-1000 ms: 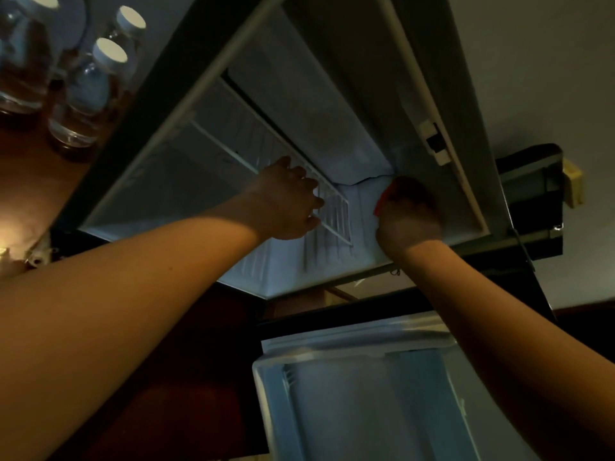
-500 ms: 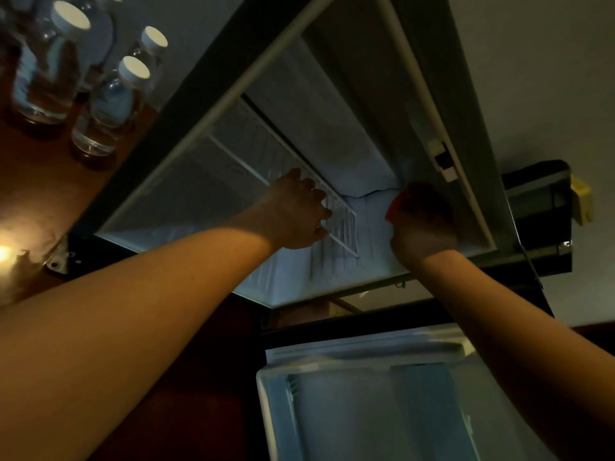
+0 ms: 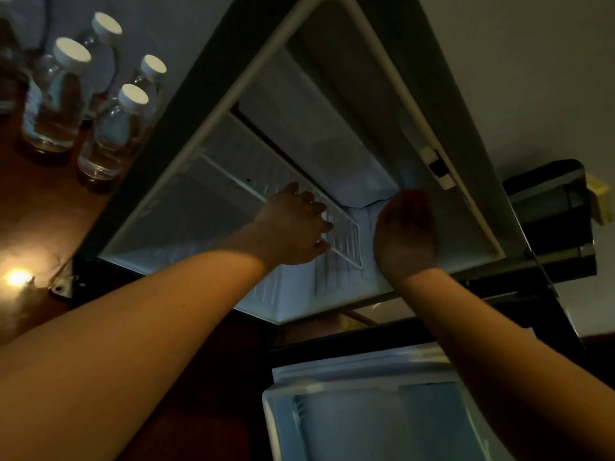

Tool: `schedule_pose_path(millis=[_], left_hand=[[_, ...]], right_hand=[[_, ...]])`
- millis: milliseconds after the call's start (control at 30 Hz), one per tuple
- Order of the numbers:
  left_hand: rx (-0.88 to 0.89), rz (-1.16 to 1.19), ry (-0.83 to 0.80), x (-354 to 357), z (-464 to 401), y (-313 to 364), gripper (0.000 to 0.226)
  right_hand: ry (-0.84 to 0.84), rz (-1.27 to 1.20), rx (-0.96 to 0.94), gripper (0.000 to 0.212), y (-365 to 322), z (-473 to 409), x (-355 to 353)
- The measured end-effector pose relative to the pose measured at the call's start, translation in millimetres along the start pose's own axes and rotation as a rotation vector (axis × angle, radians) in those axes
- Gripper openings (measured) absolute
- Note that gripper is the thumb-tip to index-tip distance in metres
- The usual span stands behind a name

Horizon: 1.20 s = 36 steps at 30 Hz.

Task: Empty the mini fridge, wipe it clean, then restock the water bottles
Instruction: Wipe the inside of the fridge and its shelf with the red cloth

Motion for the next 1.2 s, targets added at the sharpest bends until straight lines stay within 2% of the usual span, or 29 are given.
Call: schedule_pose_path(millis=[100, 200, 400, 467, 533, 600, 667, 767, 867, 1067, 1200], left_hand=[[-0.009, -0.003, -0.005, 0, 0, -1, 0.057], [-0.017, -0.008, -0.034, 0, 0, 0, 0.058], [-0.028, 0.012, -0.022, -1, 1, -1, 0.058], [-0.022, 0.004, -0.028, -1, 2, 0, 0.058], [-0.019, -0.003, -0.03, -2, 3, 0, 0.058], [-0.021, 0.007, -0.042, -1, 3, -1, 0.058], [-0.024, 0.01, -0.051, -1, 4, -1, 0.059], [-0.02, -0.009, -0.04, -3, 4, 0, 0.058], [-0.013, 0.003, -0.039, -2, 4, -1, 0.058], [-0.008, 0.019, -0.055, -3, 6, -2, 0.055], [-0.004, 0.022, -0.055, -4, 7, -2, 0.055]], right_hand=[[-0.122, 0.054, -0.124, 0.068, -19, 5, 30], [-0.118, 0.083, -0.179, 0.067, -27, 6, 32], [-0.02, -0.047, -0.036, 0.063, 6, 2, 1], [0.064, -0.099, 0.032, 0.056, 24, -1, -20], [0.052, -0.174, 0.08, 0.045, 40, -8, -35], [0.009, -0.308, 0.079, 0.039, 51, -14, -40], [0.021, -0.319, 0.022, 0.04, 46, -12, -39], [0.03, -0.099, -0.001, 0.049, 42, -4, -32], [-0.109, 0.074, -0.014, 0.052, 36, 12, -18], [-0.126, 0.047, -0.14, 0.073, -8, 52, 11], [-0.171, 0.026, -0.192, 0.089, -15, 61, 14]])
Point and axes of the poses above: each hand's wrist, its own z-axis away from the middle knuckle, its own x-axis out of the palm, y = z × x, the point moved 9 cm from there along -z, towards the middle knuckle, and after that the axes turned 1 degree about -z, right-handed, at the moved point
